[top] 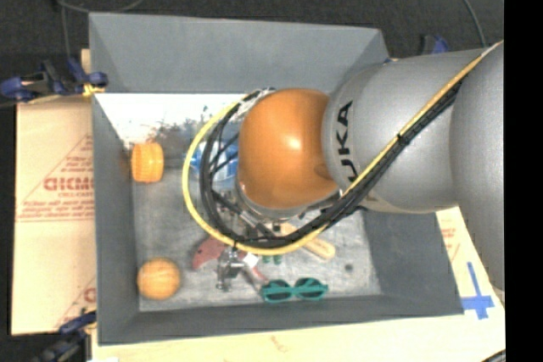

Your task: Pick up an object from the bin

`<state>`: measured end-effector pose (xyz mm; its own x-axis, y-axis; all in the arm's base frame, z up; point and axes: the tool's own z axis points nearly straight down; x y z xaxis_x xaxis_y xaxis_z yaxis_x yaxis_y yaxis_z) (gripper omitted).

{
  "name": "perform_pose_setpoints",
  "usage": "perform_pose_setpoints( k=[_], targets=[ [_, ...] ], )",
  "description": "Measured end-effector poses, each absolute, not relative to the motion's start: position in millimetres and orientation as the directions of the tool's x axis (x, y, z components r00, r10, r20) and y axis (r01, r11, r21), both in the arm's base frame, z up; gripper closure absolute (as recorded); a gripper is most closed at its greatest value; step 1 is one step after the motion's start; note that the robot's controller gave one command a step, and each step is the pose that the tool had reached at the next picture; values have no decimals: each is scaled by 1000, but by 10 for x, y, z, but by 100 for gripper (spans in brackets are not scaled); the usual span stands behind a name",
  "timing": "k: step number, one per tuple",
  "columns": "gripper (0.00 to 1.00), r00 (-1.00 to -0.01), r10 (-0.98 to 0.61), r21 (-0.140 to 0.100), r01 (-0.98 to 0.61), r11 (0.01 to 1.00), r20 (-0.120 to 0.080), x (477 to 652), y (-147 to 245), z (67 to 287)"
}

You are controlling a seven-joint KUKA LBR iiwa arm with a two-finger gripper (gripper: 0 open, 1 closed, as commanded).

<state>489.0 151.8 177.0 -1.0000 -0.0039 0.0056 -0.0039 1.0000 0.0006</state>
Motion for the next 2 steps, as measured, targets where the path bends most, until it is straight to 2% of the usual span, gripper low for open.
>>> perform_pose_setpoints(
  k=[1,2],
  targets=[
    [0,-1000,-1,2,-1,1000,-2,4910,1513,1807],
    [100,-997,71,7,71,997,-5,5627,944,753]
  ],
)
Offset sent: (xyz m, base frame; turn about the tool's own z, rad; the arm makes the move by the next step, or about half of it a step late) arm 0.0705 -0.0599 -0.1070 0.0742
